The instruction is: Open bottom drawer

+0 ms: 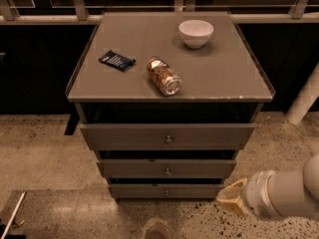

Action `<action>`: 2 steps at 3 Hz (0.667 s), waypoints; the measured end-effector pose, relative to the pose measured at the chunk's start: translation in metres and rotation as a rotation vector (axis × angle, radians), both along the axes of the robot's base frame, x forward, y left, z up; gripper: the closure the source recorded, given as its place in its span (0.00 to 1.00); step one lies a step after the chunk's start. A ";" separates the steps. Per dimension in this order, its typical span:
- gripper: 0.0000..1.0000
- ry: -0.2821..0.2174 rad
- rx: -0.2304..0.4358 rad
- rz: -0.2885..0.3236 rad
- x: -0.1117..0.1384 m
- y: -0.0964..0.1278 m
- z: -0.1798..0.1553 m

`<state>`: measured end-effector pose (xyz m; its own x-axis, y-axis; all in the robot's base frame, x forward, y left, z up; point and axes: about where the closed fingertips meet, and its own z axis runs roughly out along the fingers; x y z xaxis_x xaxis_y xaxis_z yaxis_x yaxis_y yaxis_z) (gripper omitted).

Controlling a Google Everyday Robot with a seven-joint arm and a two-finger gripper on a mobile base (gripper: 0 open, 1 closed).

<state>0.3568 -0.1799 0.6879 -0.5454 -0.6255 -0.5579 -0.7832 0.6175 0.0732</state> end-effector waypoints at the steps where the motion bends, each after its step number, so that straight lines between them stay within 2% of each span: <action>1: 1.00 0.018 0.097 -0.098 -0.019 0.014 -0.057; 2: 1.00 0.021 0.169 -0.172 -0.020 0.023 -0.106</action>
Offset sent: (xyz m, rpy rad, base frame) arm -0.0188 0.0329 -0.1676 0.2626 0.0315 -0.2653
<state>0.3371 -0.1565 0.5816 -0.6488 -0.4207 -0.6342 -0.6644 0.7195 0.2024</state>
